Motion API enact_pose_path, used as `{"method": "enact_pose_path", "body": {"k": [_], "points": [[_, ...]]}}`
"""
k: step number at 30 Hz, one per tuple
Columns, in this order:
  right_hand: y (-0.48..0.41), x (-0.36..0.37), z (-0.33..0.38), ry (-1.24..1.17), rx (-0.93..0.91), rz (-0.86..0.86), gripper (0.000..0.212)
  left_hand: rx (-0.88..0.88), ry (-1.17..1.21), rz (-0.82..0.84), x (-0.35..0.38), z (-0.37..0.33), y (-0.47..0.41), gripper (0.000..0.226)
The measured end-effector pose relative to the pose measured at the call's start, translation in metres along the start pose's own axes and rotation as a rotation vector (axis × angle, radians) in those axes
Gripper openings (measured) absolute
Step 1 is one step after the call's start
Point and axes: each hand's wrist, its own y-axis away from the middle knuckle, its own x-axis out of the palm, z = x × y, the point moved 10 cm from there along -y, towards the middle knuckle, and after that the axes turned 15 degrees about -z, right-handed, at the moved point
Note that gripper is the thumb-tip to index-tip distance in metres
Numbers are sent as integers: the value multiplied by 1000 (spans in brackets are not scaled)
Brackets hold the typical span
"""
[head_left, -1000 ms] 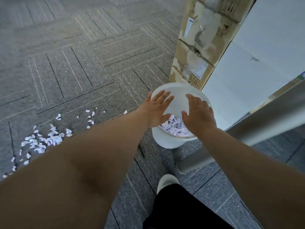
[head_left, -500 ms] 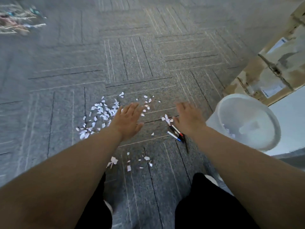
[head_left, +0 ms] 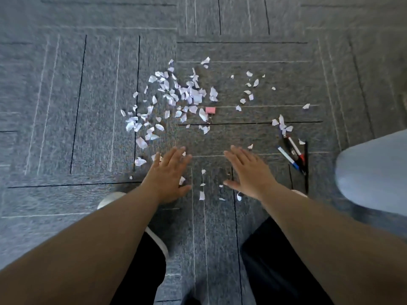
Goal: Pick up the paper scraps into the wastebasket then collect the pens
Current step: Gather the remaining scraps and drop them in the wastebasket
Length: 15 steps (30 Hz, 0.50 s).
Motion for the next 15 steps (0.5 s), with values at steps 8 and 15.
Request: {"method": "enact_pose_path", "body": {"k": [8, 15], "points": [[12, 105, -32, 154, -190, 36, 111, 235, -23, -27, 110, -49, -17, 98], [0, 121, -36, 161, -237, -25, 113, 212, -21, -113, 115, -51, -44, 73]]}}
